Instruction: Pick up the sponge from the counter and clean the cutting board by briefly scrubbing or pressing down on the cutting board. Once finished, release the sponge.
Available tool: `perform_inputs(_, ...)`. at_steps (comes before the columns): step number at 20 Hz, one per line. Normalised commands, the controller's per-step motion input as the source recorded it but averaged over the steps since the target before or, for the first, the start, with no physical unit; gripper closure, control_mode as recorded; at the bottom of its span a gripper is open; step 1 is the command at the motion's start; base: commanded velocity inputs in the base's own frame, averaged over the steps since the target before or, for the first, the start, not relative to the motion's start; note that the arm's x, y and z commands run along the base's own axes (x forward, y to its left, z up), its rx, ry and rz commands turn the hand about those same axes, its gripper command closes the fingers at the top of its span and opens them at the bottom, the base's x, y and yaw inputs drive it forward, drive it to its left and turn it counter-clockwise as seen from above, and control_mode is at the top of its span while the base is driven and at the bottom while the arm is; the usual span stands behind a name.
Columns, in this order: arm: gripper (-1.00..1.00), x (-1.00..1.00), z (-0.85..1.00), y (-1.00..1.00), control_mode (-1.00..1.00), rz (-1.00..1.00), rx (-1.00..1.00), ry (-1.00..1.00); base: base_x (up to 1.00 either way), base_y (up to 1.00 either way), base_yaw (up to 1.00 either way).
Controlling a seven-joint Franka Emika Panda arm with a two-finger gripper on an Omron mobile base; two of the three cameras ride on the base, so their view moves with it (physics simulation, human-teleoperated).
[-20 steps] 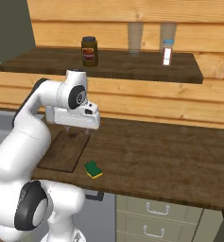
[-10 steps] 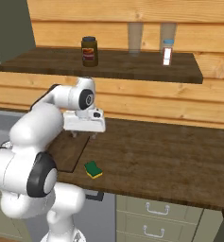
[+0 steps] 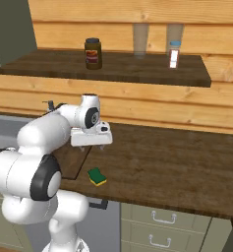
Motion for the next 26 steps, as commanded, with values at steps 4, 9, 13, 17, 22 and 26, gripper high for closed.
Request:
perform_inputs(4,-1.00,-0.10,-0.24,-0.10,-1.00,0.15,0.02,-0.12,0.00,0.00,0.00)
perform_inputs(9,-1.00,-0.01,-0.22,-0.11,-1.00,0.24,0.03,0.10,0.00,0.00,0.00)
perform_inputs(13,-1.00,0.00,-0.21,0.01,-1.00,0.12,0.00,0.20,0.00,0.00,0.00)
perform_inputs(17,-1.00,0.00,-0.26,0.16,-1.00,-0.02,0.00,0.03,0.00,0.00,0.00)
perform_inputs(22,-1.00,0.00,-0.18,0.02,-1.00,-0.11,0.00,0.00,0.00,0.00,0.00)
perform_inputs(26,-1.00,-0.18,-0.26,0.00,-1.00,0.00,0.00,-0.02,0.00,0.00,0.00)
